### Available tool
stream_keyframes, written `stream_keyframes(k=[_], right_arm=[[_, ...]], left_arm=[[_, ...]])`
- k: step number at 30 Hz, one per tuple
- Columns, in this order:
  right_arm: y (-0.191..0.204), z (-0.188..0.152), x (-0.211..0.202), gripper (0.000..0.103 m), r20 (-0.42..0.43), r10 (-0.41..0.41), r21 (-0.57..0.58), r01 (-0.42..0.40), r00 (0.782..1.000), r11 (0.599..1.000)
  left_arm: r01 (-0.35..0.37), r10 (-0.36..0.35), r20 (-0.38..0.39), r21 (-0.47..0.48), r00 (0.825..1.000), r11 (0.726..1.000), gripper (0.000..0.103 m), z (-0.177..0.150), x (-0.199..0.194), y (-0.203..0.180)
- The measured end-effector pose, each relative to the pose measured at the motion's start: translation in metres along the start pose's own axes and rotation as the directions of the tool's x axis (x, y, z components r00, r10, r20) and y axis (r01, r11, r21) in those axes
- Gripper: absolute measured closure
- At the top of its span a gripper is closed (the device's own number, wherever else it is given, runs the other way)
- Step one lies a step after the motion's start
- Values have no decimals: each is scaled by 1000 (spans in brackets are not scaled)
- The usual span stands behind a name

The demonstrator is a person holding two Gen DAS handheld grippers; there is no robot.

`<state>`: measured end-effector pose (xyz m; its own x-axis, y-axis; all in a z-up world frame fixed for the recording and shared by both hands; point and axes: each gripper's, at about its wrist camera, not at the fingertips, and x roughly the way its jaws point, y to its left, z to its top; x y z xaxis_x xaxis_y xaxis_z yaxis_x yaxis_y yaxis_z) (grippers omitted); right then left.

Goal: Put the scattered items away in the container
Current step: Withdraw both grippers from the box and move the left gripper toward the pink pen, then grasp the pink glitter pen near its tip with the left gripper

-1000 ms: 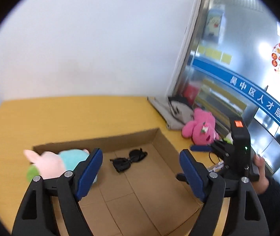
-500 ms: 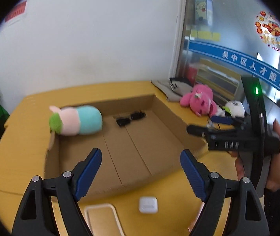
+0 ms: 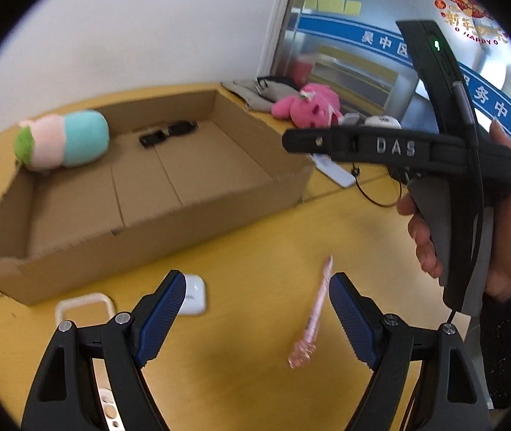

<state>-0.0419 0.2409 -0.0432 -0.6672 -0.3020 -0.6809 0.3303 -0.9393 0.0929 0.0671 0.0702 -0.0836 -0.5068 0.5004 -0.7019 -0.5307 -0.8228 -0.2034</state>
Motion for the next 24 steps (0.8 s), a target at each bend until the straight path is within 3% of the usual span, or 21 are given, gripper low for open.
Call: stream_keyframes(k=[10, 16, 19, 21, 24], right_arm=[[-14, -39, 2, 0, -33, -8, 10, 9, 999, 1000], [-39, -81, 21, 0, -159, 1, 97, 15, 987, 995], [-42, -99, 30, 1, -221, 7, 85, 12, 975, 996], [-44, -108, 33, 1, -246, 16, 104, 10, 969, 994], [-48, -121, 37, 1, -282, 29, 128, 7, 959, 992]], left_arm=[[55, -51, -99, 34, 994, 998, 21, -27, 36, -21], [76, -71, -168, 22, 983, 997, 25, -41, 59, -29], [91, -82, -216, 29, 973, 995, 37, -48, 70, -35], [87, -75, -250, 36, 965, 996, 53, -52, 77, -38], [79, -62, -268, 54, 962, 995, 60, -56, 79, -43]])
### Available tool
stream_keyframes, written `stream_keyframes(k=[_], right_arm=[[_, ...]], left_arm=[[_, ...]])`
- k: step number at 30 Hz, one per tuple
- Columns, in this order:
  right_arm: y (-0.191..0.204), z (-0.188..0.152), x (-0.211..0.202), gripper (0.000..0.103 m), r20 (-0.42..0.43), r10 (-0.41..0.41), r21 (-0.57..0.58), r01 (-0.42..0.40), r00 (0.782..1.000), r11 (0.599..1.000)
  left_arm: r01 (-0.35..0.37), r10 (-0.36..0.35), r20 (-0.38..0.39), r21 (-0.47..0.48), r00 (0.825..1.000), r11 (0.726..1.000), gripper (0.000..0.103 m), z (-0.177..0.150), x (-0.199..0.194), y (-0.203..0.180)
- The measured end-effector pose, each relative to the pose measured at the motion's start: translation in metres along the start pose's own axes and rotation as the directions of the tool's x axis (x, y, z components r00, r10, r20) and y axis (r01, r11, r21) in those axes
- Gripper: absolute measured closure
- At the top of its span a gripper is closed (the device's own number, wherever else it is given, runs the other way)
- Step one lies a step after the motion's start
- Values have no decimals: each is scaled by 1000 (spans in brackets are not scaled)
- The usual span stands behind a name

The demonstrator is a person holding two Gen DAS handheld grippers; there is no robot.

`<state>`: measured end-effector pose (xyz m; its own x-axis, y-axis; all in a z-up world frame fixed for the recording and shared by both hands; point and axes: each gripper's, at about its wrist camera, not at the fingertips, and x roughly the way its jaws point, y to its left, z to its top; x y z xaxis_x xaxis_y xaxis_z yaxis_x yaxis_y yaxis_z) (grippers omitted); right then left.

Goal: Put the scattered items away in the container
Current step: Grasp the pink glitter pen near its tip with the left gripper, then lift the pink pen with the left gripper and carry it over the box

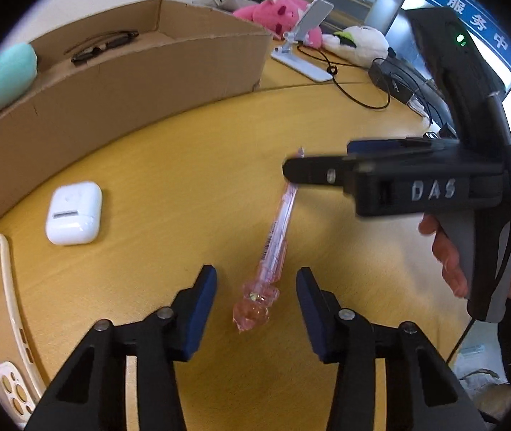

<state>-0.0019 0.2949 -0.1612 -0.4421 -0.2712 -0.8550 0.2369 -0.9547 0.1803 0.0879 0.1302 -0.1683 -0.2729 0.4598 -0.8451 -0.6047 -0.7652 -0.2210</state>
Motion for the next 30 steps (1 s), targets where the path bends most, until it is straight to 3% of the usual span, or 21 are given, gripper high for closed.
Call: stream_keyframes(k=[1, 3, 10, 17, 18, 19, 22, 24, 27, 30], right_arm=[[0, -4, 3, 1, -15, 9, 3, -9, 1000, 1000], [3, -9, 4, 0, -19, 9, -9, -10, 1000, 1000], [19, -11, 5, 0, -24, 73, -33, -73, 997, 997], [18, -7, 6, 4, -6, 205, 59, -204, 979, 977], [16, -6, 6, 14, -2, 226, 79, -225, 974, 971], [14, -5, 6, 32, -1, 251, 100, -249, 968, 963], [11, -4, 8, 62, -5, 270, 133, -267, 963, 954], [11, -3, 3, 71, 15, 271, 138, -270, 963, 953], [13, 2, -12, 73, 53, 255, 117, -260, 965, 958], [18, 16, -24, 83, 89, 257, 96, -266, 962, 959]], left_arm=[[3, -3, -3, 4, 1000, 1000, 62, -1, 0, -1], [15, -15, -14, 2, 1000, 1000, 82, 0, 0, -2], [71, -72, -21, -51, 997, 996, 83, 1, 2, 1], [149, -146, 70, -44, 987, 988, 83, -2, -21, -13], [148, -145, 76, -41, 987, 988, 83, -1, -23, -14], [147, -144, 81, -40, 986, 988, 83, -1, -25, -14], [145, -141, 84, -50, 986, 988, 83, -3, -27, -11], [150, -144, 86, -65, 986, 987, 84, -6, -29, -8], [158, -150, 97, -82, 984, 984, 84, -10, -32, -1], [179, -166, 118, -106, 979, 978, 84, -10, -37, 7]])
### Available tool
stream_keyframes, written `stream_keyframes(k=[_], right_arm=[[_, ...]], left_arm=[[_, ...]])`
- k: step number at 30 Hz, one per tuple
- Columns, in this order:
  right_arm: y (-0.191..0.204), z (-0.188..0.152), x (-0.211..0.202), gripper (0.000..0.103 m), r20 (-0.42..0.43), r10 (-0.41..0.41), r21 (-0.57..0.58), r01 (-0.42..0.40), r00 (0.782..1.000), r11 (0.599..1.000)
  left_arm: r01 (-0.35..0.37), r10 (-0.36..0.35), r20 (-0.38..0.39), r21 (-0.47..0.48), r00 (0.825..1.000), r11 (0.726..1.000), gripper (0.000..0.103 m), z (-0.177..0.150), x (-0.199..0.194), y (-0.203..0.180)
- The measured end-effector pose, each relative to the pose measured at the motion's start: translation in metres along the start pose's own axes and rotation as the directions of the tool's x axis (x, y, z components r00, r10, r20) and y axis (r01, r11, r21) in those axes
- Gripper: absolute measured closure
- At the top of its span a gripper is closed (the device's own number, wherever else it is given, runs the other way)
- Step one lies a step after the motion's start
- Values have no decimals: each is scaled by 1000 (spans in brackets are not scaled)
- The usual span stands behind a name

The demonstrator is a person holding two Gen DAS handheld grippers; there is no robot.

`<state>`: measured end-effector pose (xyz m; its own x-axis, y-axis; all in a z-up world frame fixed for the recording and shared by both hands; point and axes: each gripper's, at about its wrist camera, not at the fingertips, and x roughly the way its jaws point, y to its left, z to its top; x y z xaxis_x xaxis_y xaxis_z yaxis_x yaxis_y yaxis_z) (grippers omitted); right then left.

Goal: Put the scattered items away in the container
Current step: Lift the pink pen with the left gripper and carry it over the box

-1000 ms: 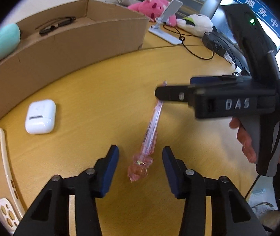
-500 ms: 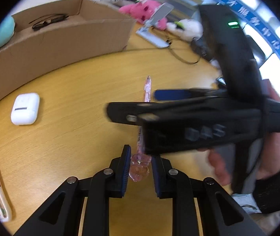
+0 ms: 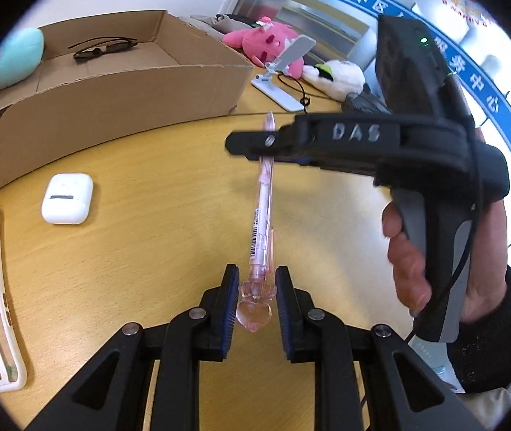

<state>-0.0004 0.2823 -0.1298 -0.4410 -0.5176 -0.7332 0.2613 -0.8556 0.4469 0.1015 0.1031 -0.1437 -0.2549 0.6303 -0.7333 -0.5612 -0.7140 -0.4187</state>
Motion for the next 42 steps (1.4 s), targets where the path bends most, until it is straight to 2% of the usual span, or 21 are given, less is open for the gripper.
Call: stream_keyframes(k=[5, 8, 12, 17, 22, 28, 34, 39, 42], right_arm=[[37, 20, -4, 88, 25, 50, -78, -48, 998, 996], [62, 36, -2, 91, 23, 98, -127, -94, 995, 987], [105, 55, -4, 92, 31, 141, -224, -130, 990, 966], [162, 84, -12, 92, 59, 199, -342, -168, 978, 925], [202, 120, -12, 92, 59, 263, -396, -219, 963, 891], [240, 164, 2, 92, 52, 300, -434, -249, 953, 866], [261, 196, 28, 92, 21, 304, -441, -264, 952, 858], [264, 209, 53, 92, -20, 308, -424, -287, 951, 859], [259, 213, 74, 92, -57, 307, -395, -304, 950, 867]], left_arm=[[3, -3, 36, -20, 999, 1000, 83, 6, -13, 8], [15, -12, 85, -39, 996, 999, 84, 10, -30, 14], [-17, 27, 158, -66, 987, 998, 84, 20, -57, 25], [-60, 81, 247, -90, 966, 994, 84, 43, -100, 43], [-130, 159, 311, -114, 937, 985, 84, 69, -139, 66], [-170, 220, 328, -174, 919, 970, 84, 110, -162, 103], [-209, 272, 323, -216, 906, 954, 84, 130, -172, 129], [-217, 290, 304, -250, 908, 944, 85, 127, -172, 144], [-221, 297, 275, -278, 914, 935, 85, 127, -162, 157]])
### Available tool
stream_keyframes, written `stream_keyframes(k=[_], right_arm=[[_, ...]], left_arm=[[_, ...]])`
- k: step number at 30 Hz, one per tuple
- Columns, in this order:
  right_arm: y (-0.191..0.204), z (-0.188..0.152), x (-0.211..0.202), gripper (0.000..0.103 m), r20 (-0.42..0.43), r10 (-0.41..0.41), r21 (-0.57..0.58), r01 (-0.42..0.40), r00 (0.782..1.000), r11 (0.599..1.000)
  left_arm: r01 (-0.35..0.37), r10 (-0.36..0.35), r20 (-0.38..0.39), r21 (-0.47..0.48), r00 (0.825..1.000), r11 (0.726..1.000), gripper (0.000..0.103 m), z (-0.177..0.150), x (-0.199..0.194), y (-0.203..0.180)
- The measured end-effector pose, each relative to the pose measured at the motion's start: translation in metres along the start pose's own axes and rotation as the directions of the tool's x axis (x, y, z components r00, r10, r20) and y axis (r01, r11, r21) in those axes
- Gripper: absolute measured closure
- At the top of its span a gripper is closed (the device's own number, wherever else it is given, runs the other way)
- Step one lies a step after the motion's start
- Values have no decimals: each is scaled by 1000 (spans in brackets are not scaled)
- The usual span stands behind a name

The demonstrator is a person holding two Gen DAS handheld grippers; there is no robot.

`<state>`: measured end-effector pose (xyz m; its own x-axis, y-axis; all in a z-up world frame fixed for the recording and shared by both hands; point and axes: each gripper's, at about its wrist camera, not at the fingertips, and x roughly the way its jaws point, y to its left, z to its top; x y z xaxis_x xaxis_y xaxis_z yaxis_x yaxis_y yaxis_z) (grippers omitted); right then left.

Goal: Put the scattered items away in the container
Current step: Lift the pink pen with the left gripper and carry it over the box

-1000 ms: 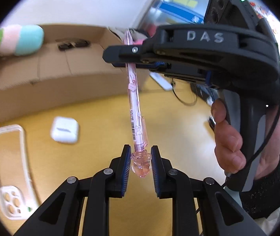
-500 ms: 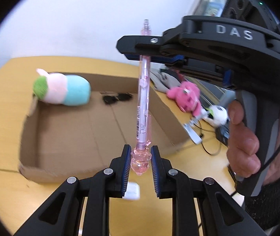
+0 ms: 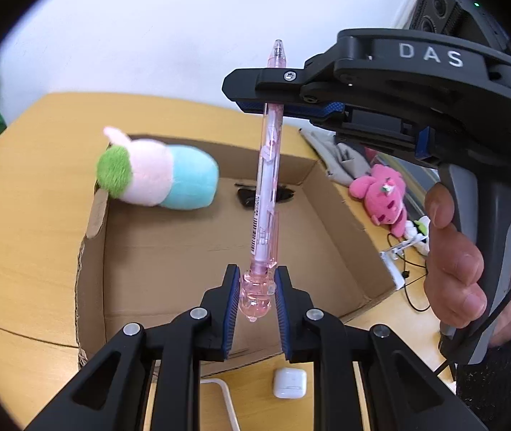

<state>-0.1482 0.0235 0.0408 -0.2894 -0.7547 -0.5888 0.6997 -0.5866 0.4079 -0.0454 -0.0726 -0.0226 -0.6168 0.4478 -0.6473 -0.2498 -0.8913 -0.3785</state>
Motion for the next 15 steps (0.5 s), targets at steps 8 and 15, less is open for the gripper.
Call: stream_keyframes(k=[8, 15], right_arm=[[-41, -7, 65, 92, -128, 21, 88, -10, 992, 996], [-81, -22, 117, 92, -228, 31, 165, 8, 973, 986]], left_arm=[[-15, 2, -126, -98, 992, 995, 85, -4, 45, 36], [-55, 14, -238, -167, 971, 984, 85, -11, 79, 60]])
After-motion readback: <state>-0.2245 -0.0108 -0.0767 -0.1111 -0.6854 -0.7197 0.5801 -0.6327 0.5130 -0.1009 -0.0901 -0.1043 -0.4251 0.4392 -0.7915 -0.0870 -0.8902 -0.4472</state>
